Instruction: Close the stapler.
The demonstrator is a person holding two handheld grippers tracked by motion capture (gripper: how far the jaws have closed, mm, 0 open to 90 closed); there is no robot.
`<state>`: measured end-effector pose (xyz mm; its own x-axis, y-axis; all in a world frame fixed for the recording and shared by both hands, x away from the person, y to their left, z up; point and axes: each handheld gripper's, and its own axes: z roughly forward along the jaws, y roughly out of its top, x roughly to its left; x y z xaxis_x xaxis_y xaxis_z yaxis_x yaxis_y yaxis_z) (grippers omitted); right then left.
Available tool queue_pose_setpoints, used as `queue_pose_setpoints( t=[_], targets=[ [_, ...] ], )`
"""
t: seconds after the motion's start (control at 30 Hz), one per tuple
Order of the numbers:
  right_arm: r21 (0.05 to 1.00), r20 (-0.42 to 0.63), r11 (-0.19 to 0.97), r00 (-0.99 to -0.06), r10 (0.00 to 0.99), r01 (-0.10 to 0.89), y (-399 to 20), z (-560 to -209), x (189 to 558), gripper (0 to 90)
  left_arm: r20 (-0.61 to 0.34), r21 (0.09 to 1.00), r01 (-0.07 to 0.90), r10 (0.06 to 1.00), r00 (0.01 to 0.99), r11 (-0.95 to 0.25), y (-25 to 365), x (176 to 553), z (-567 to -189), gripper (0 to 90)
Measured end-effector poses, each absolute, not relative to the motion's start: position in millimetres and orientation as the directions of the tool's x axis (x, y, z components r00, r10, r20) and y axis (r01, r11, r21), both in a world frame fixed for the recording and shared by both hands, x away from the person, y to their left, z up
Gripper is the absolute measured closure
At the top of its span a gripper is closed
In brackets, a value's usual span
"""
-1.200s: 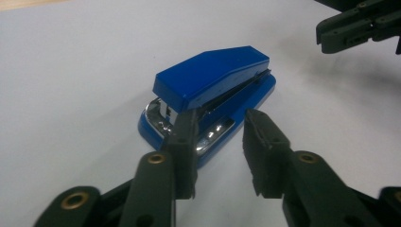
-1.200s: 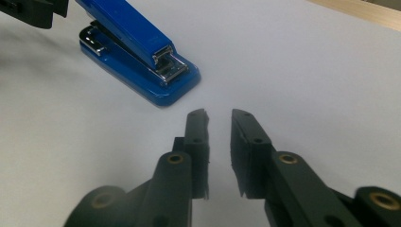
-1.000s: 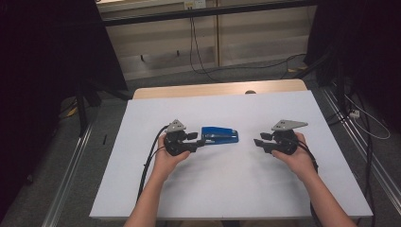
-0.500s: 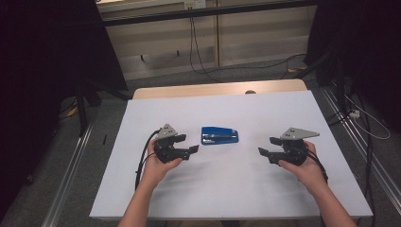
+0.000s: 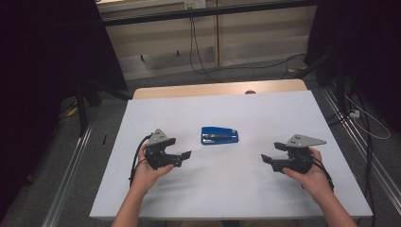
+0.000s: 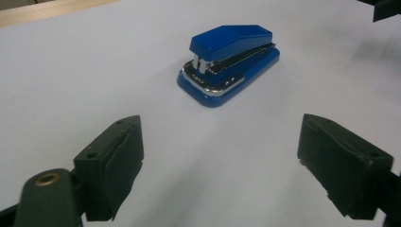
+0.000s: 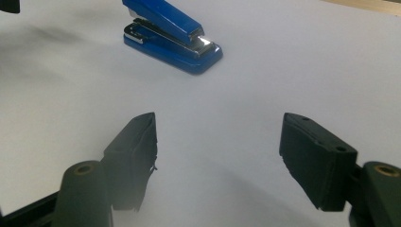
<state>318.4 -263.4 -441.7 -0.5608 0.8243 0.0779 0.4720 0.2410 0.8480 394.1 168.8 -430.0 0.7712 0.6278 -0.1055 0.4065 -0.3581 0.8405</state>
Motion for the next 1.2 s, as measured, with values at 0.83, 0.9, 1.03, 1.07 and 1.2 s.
queue_pose_setpoints(
  t=[0.83, 0.9, 1.03, 1.07, 1.2],
  targets=[
    [0.849, 0.065, 0.247, -0.556, 0.829, 0.466, -270, -445, 292, 20.3, -0.078, 0.849, 0.396, 0.659, 0.748, -0.349, 204, 373, -430, 8.5],
    [0.852, 0.061, 0.243, -0.550, 0.833, 0.463, -271, -444, 290, 20.3, -0.074, 0.848, 0.396, 0.660, 0.748, -0.353, 206, 372, -431, 8.5],
    [0.853, 0.061, 0.244, -0.552, 0.831, 0.462, -271, -444, 289, 20.1, -0.092, 0.850, 0.404, 0.660, 0.745, -0.337, 210, 371, -430, 8.5],
    [0.853, 0.063, 0.242, -0.552, 0.832, 0.463, -272, -444, 289, 20.1, -0.089, 0.852, 0.401, 0.662, 0.744, -0.337, 211, 370, -429, 8.4],
    [0.856, 0.064, 0.240, -0.554, 0.830, 0.458, -271, -443, 289, 19.8, -0.086, 0.849, 0.404, 0.665, 0.742, -0.341, 214, 367, -429, 8.2]
  ],
)
